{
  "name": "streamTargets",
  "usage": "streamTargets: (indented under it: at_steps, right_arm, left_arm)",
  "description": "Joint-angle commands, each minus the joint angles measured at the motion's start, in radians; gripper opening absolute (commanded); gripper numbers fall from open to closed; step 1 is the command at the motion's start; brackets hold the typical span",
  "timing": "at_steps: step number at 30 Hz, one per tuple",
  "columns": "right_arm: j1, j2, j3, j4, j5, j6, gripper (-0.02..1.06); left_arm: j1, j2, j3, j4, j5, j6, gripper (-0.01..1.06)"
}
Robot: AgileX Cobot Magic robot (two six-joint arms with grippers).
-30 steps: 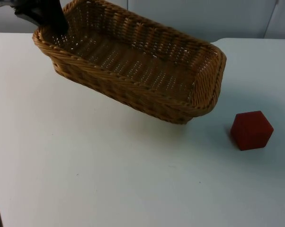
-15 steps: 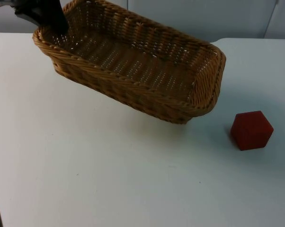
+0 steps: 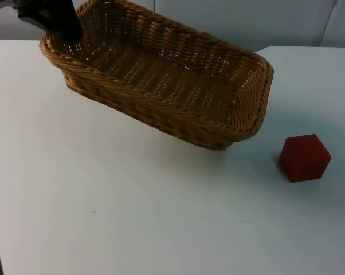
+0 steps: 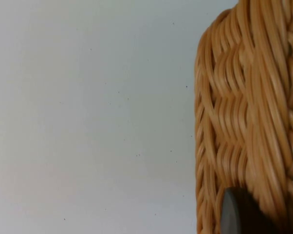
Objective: Pick up the basket with the left hand and place the cube into the basket with the right hand.
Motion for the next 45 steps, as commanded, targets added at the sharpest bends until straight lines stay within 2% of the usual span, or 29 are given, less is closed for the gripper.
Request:
streamTargets:
  at_steps: [1, 3, 6, 9, 18, 28, 33, 45]
  right_arm:
    - [0.004, -0.002, 0.002, -0.008, -0.029, -0.001, 0.00]
    - [0.004, -0.002, 0.002, -0.008, -0.029, -0.001, 0.00]
    - [0.004, -0.002, 0.002, -0.008, -0.029, -0.001, 0.00]
    - [0.004, -0.002, 0.002, -0.008, -0.029, -0.001, 0.00]
    - [0.004, -0.002, 0.002, -0.008, -0.029, -0.001, 0.00]
    - [0.004, -0.002, 0.002, -0.008, -0.029, -0.001, 0.00]
    - [0.004, -0.002, 0.002, -0.008, -0.029, -0.001, 0.00]
    - [0.004, -0.002, 0.002, -0.008, -0.029, -0.001, 0.00]
  left_arm:
    - [0.000, -0.017, -0.010, -0.041, -0.008, -0.006, 0.00]
    - [0.000, -0.017, -0.010, -0.041, -0.022, -0.006, 0.00]
    - [0.000, -0.017, -0.010, -0.041, -0.106, -0.006, 0.00]
    - [0.000, -0.017, -0.010, -0.051, -0.122, -0.006, 0.00]
    - [0.009, -0.016, -0.006, -0.078, -0.074, -0.033, 0.00]
    - [0.094, 0.013, -0.004, -0.190, 0.003, 0.012, 0.00]
    - [0.116, 0.013, 0.041, -0.274, -0.006, 0.080, 0.00]
    - [0.116, 0.014, 0.041, -0.294, 0.004, 0.082, 0.00]
